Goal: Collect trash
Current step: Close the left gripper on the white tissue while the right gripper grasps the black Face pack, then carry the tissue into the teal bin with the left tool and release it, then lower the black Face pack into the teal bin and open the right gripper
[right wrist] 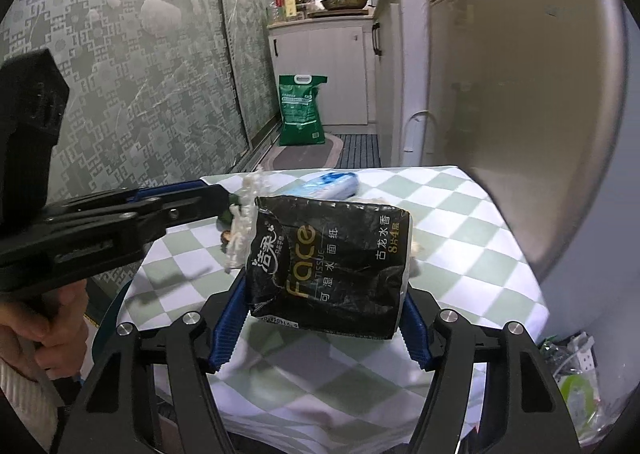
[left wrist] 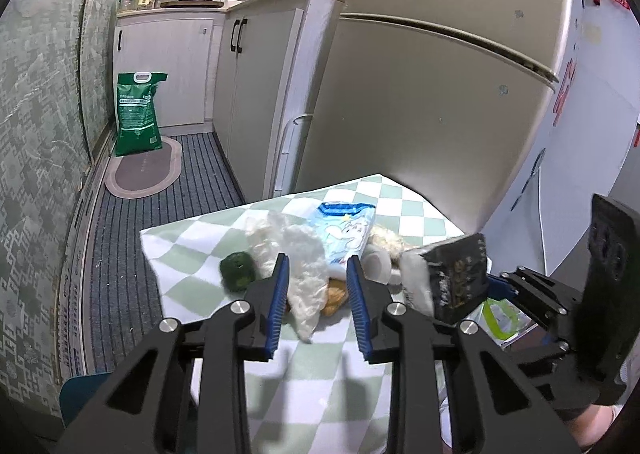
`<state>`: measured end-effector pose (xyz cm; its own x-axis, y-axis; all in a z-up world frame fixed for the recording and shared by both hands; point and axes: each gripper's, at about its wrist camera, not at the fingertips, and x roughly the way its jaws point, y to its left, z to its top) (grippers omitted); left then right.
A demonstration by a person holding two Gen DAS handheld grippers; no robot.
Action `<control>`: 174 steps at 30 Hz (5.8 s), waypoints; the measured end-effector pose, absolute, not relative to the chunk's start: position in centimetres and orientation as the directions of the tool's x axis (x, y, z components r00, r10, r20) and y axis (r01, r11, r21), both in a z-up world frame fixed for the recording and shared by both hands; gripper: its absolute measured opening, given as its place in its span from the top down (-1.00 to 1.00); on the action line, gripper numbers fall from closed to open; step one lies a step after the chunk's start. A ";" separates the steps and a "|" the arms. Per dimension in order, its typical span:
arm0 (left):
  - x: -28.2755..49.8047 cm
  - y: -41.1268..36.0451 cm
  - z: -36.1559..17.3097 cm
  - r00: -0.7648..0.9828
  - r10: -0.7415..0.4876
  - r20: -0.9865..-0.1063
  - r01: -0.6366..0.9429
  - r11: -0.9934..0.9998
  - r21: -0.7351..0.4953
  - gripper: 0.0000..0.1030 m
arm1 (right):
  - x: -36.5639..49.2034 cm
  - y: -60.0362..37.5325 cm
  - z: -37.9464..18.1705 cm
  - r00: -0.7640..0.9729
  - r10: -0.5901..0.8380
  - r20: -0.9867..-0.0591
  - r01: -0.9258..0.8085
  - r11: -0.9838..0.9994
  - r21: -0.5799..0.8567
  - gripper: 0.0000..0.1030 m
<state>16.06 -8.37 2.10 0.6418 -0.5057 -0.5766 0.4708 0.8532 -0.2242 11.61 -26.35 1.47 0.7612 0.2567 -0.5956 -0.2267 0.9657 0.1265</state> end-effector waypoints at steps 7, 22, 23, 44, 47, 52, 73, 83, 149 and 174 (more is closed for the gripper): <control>18.0 -10.1 1.6 0.665 -0.433 -0.609 0.408 0.893 -0.189 0.39 | 11.2 -27.9 1.3 0.767 0.260 -0.586 -0.217 0.965 0.145 -0.32; 19.3 -11.2 0.6 0.653 -0.374 -0.658 0.340 0.922 -0.186 0.93 | 10.5 -29.1 1.6 0.769 0.302 -0.563 -0.241 0.953 0.181 -0.32; 19.1 -11.2 0.7 0.654 -0.377 -0.656 0.344 0.920 -0.186 0.94 | 10.5 -29.1 1.6 0.770 0.303 -0.562 -0.242 0.953 0.183 -0.32; 13.0 -3.5 5.9 0.722 -0.482 -0.496 0.412 0.876 -0.253 0.96 | 11.4 -24.9 7.4 0.759 0.331 -0.561 -0.352 0.933 0.075 -0.32; 12.0 -2.3 6.0 0.726 -0.479 -0.494 0.413 0.877 -0.245 0.96 | 11.8 -23.5 8.4 0.742 0.353 -0.570 -0.394 0.917 0.056 -0.32; 10.7 0.0 5.8 0.742 -0.447 -0.500 0.387 0.894 -0.224 0.96 | 12.1 -21.5 8.6 0.730 0.389 -0.561 -0.434 0.899 0.059 -0.32; 10.3 7.9 -4.7 0.655 -0.248 -0.714 0.198 0.968 -0.154 0.95 | 12.0 -11.4 6.0 0.605 0.537 -0.588 -0.559 0.812 0.166 -0.32; 10.4 9.8 -10.7 0.536 -0.244 -0.808 0.159 0.969 -0.187 0.95 | 11.8 -6.4 4.4 0.540 0.564 -0.625 -0.608 0.775 0.173 -0.32; 6.1 12.7 3.4 0.864 -0.220 -0.453 0.137 0.968 -0.209 -0.06 | 13.1 3.7 -14.9 0.246 0.236 -0.940 -0.672 0.741 0.010 -0.43; 4.5 12.1 7.6 0.923 -0.212 -0.321 0.144 0.964 -0.223 -0.21 | 9.9 2.4 -3.9 0.363 0.479 -0.799 -0.732 0.678 0.073 -0.67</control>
<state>4.53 12.06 7.62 0.9230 -0.2117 -0.3214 0.1436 0.9642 -0.2228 9.92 2.41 -3.89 0.3634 0.4791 -0.7990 -0.7318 0.6775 0.0734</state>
